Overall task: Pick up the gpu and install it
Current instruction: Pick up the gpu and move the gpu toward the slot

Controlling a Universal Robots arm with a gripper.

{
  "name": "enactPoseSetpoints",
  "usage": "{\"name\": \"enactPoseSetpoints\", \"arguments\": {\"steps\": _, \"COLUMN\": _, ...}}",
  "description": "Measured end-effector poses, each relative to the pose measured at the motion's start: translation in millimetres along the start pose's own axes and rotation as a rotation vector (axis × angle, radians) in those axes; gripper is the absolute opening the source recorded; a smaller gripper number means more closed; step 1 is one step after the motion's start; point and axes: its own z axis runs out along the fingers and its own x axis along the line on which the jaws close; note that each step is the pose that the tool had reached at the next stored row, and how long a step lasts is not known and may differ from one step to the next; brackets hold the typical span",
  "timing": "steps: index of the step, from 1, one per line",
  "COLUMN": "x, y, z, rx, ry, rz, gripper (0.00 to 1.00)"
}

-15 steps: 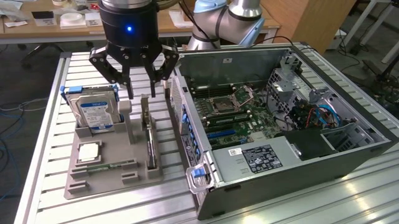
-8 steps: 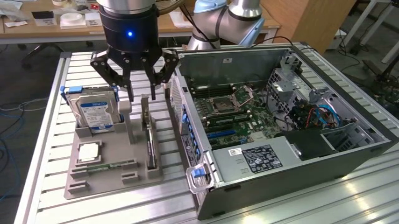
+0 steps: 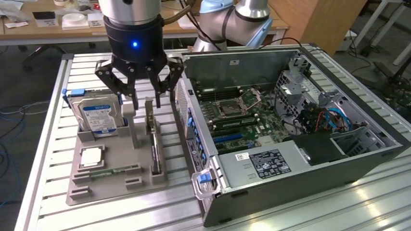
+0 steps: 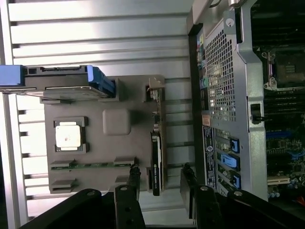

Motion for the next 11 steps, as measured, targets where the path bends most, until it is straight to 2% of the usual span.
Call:
{"name": "enactPoseSetpoints", "arguments": {"steps": 3, "x": 0.2, "y": -3.5, "z": 4.5, "rx": 0.0002, "ry": 0.0001, "rz": 0.0, "gripper": 0.47}}
{"name": "enactPoseSetpoints", "arguments": {"steps": 8, "x": -0.8, "y": -16.3, "z": 9.7, "rx": -0.0002, "ry": 0.0, "rz": 0.0, "gripper": 0.47}}
{"name": "enactPoseSetpoints", "arguments": {"steps": 11, "x": -1.0, "y": -18.4, "z": 14.3, "rx": -0.0003, "ry": -0.0001, "rz": 0.0, "gripper": 0.47}}
